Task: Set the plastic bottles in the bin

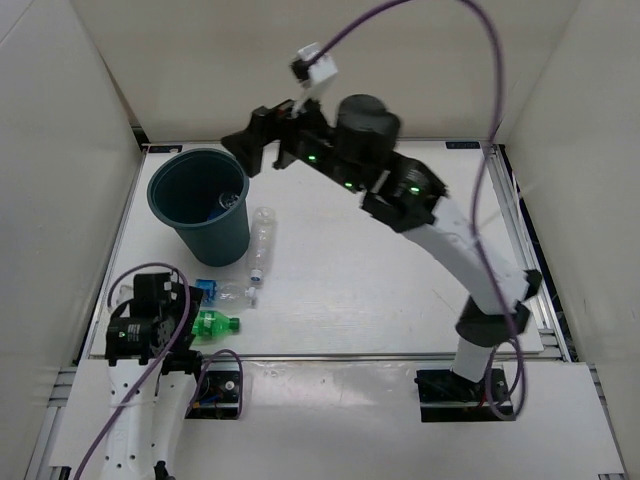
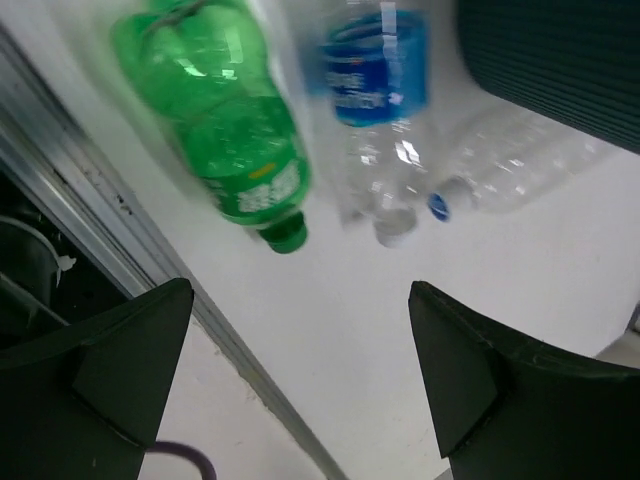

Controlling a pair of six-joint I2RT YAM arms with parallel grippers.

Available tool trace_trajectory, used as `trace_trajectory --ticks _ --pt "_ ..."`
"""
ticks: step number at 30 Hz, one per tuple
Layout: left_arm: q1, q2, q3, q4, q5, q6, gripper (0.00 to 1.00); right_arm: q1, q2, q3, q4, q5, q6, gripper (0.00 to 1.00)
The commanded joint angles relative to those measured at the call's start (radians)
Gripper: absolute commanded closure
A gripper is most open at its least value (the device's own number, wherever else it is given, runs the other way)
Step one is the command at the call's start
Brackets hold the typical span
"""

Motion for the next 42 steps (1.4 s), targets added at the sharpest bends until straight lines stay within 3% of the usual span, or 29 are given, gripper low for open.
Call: trace_trajectory --ticks 1,7,12,18,24,27,30,32,35,37,38,39,42 --pt "-0.002 -0.032 -0.108 0.04 0.004 -0.229 0.0 0.031 -0.102 -0.042 -0.14 0.05 -0.007 0.0" --pt "-0.002 -0.018 -0.298 0.141 0.013 -0.381 0.04 0.077 -0.24 -0.14 -0.296 0.087 0.005 0.0" --pt "-0.002 0.12 -0.349 0.224 -0.008 -0.367 0.04 0.086 -0.343 -0.237 -0.358 0.108 0.043 0.0" --pt "0.008 0.288 -0.378 0.263 0.036 -0.377 0.12 0.086 -0.409 -0.292 -0.395 0.119 0.043 0.0" --pt "0.042 0.31 -0.363 0.258 0.038 -0.338 0.43 0.086 -0.418 -0.315 -0.395 0.165 0.01 0.0" --pt "0.042 0.276 -0.251 0.162 -0.007 -0.338 0.55 0.086 -0.418 -0.315 -0.395 0.201 -0.001 0.0" --pt "0.042 0.227 -0.092 0.018 -0.085 -0.352 0.56 0.086 -0.427 -0.337 -0.395 0.214 -0.001 0.0" --pt "0.042 0.204 0.085 -0.047 -0.154 -0.352 0.63 0.086 -0.427 -0.349 -0.395 0.214 -0.001 0.0" --pt "0.042 0.215 0.333 -0.078 -0.267 -0.325 0.63 0.086 -0.436 -0.358 -0.395 0.223 0.009 0.0" --pt "0.042 0.242 0.429 0.009 -0.317 -0.166 0.63 0.086 -0.437 -0.358 -0.395 0.223 0.009 0.0" --pt "0.042 0.277 0.485 0.133 -0.343 -0.1 0.63 0.086 -0.437 -0.358 -0.395 0.223 0.009 0.0" --pt "0.042 0.298 0.498 0.204 -0.343 0.032 0.62 0.086 -0.437 -0.358 -0.386 0.223 0.009 0.0" --pt "0.033 0.393 0.519 0.452 -0.343 0.222 0.62 0.086 -0.417 -0.358 -0.376 0.212 0.009 0.0"
